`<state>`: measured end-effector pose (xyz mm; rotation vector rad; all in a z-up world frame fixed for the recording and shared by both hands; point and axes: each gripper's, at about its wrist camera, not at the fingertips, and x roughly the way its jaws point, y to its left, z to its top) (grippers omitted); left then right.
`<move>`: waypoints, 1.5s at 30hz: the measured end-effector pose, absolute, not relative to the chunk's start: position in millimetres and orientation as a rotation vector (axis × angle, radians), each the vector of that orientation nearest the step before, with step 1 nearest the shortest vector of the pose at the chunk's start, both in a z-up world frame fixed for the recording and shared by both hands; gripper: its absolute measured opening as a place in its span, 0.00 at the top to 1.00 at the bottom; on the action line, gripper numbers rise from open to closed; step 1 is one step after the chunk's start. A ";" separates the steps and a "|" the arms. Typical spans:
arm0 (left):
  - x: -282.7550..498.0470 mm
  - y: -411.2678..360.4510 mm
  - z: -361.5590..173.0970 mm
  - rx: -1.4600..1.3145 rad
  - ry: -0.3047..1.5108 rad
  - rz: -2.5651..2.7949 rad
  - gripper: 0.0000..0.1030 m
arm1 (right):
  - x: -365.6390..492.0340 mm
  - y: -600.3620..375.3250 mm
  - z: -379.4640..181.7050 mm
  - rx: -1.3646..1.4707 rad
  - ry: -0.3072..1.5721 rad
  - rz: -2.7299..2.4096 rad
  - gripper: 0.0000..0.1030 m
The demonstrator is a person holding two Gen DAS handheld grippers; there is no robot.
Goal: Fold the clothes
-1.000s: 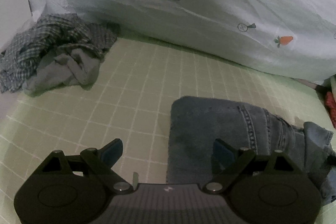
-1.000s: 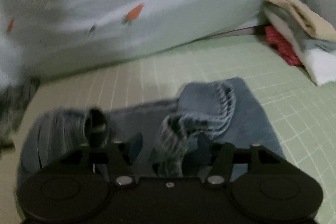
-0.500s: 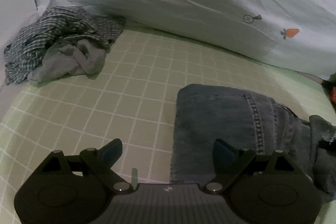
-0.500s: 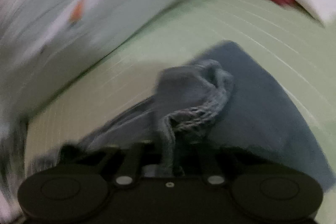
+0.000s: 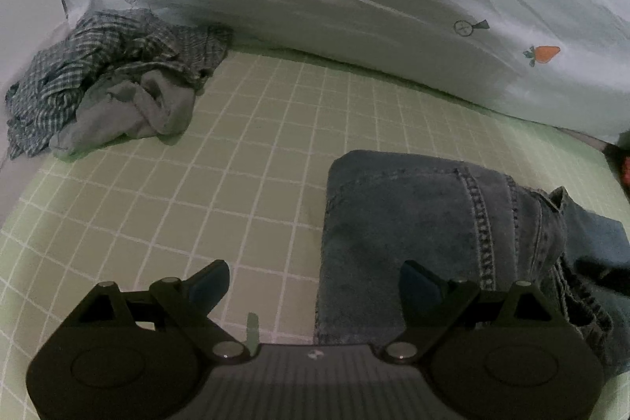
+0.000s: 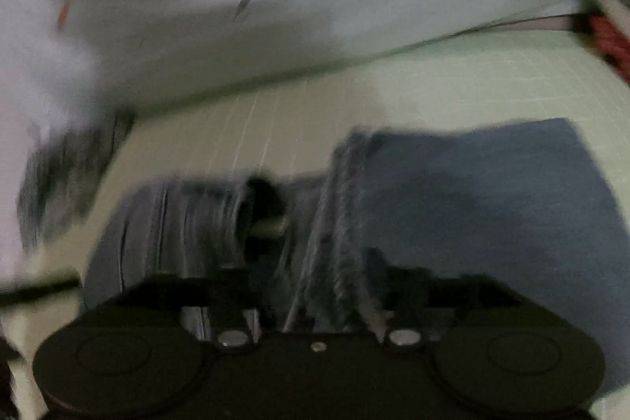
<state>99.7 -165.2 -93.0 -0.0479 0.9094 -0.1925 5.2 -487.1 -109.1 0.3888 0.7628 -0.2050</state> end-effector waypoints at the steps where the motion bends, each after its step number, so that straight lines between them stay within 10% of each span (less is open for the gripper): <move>1: 100.1 -165.5 -93.9 -0.049 0.915 -0.192 0.09 | 0.7 -492.2 -105.8 0.404 0.742 -0.235 0.37; 21: 97.7 -167.7 -100.7 -0.006 0.958 -0.261 0.08 | -11.2 -447.1 -111.1 0.208 0.802 -0.385 0.26; 24: 95.8 -166.2 -100.0 0.004 0.954 -0.280 0.08 | -3.3 -432.6 -122.9 0.154 0.870 -0.377 0.33; 28: 91.9 -163.9 -100.0 0.014 0.952 -0.303 0.08 | -7.9 -431.5 -131.0 0.184 0.915 -0.385 0.83; 42: 94.6 -164.5 -106.9 -0.002 0.997 -0.342 0.08 | -35.1 -408.8 -118.3 0.081 0.956 -0.401 0.86; 45: 98.1 -162.3 -110.9 -0.017 1.012 -0.354 0.07 | -37.1 -412.6 -117.9 0.132 0.945 -0.421 0.73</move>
